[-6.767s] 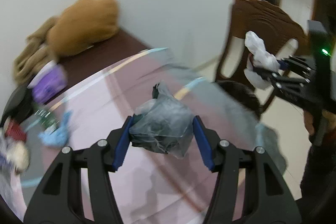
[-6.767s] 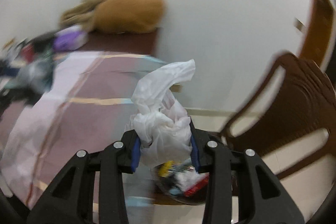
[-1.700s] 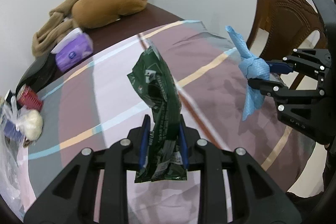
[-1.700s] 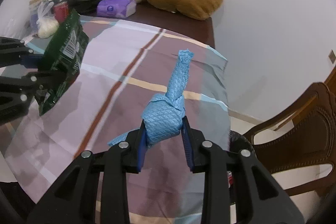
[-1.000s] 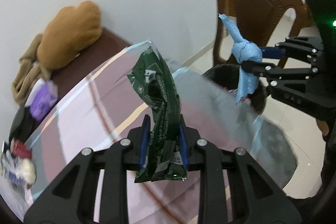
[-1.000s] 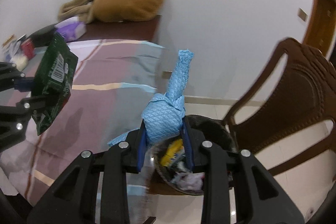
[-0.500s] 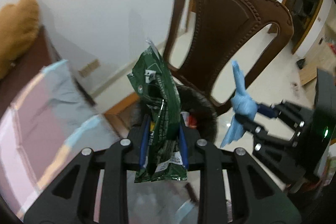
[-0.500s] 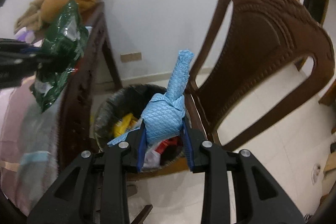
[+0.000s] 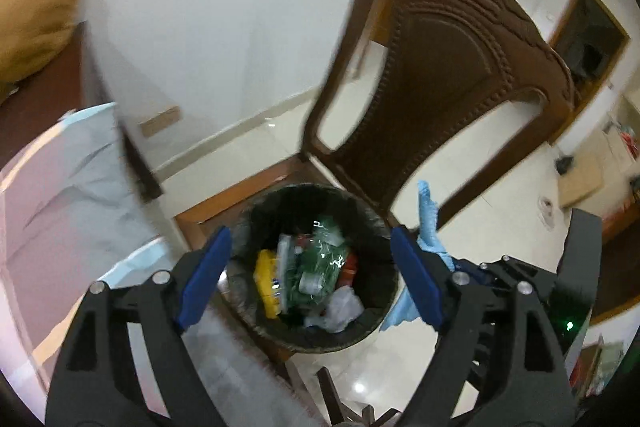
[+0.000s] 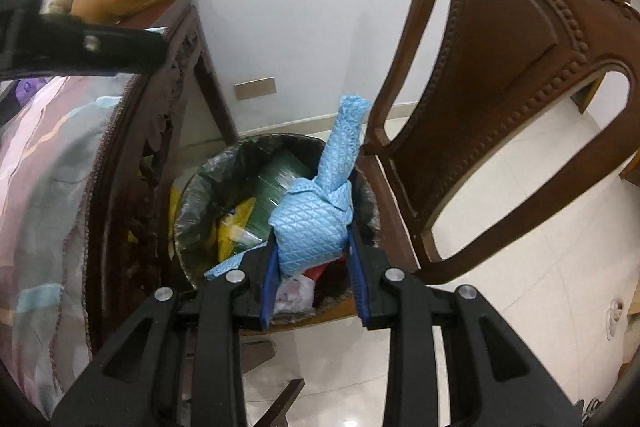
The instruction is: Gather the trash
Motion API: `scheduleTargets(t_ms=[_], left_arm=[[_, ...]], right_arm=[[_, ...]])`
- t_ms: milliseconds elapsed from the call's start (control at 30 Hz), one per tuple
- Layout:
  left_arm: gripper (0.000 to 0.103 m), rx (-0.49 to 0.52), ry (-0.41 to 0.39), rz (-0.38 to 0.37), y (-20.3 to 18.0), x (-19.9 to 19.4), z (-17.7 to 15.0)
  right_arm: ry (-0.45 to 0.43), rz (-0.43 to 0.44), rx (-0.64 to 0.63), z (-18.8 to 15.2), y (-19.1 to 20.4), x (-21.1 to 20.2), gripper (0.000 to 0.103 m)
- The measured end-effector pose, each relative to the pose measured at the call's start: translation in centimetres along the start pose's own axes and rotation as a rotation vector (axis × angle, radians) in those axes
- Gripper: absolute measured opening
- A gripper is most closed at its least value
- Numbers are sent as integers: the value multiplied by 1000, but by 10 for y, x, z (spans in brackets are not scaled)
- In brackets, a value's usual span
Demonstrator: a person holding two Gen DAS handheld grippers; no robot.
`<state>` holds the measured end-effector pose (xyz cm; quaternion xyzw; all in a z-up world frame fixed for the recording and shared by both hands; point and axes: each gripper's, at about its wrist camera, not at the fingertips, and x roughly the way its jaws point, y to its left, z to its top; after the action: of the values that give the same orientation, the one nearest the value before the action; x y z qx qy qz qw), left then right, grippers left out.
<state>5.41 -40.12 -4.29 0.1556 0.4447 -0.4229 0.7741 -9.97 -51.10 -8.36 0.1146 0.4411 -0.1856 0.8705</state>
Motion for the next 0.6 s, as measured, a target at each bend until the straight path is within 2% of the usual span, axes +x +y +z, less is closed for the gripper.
scheduleTargets(t_ms=[100,200,300,333,367,433,500,567,600], left_arm=[[82,-32,1,127,8,-21,-15],[82,-20,-33,198,6,-46,-34],[84,-5,-111,264,5,-77,-57],[85,-4,-127,276,4,-84,-62],[85,-7,-145,289,3,-94,-70],[86,-27,-174,321,2,-113,-84],[92,-55,-203,343,-1,-131,-99],[97,-73,-230,363,-8,-144,-111],[99,-77,-237,388,-12,-150,-121]], right_arm=[[0,17,-8,6,7,5,32],[11,37,-12,10,14,10,38],[-10,74,-27,5,23,0,56],[-21,78,-32,4,26,-5,67],[-33,79,-35,4,28,-10,73],[-61,51,-29,1,31,-27,74],[-99,20,-16,-3,35,-51,77],[-172,2,1,-12,39,-84,96],[-211,-15,9,-19,42,-100,99]])
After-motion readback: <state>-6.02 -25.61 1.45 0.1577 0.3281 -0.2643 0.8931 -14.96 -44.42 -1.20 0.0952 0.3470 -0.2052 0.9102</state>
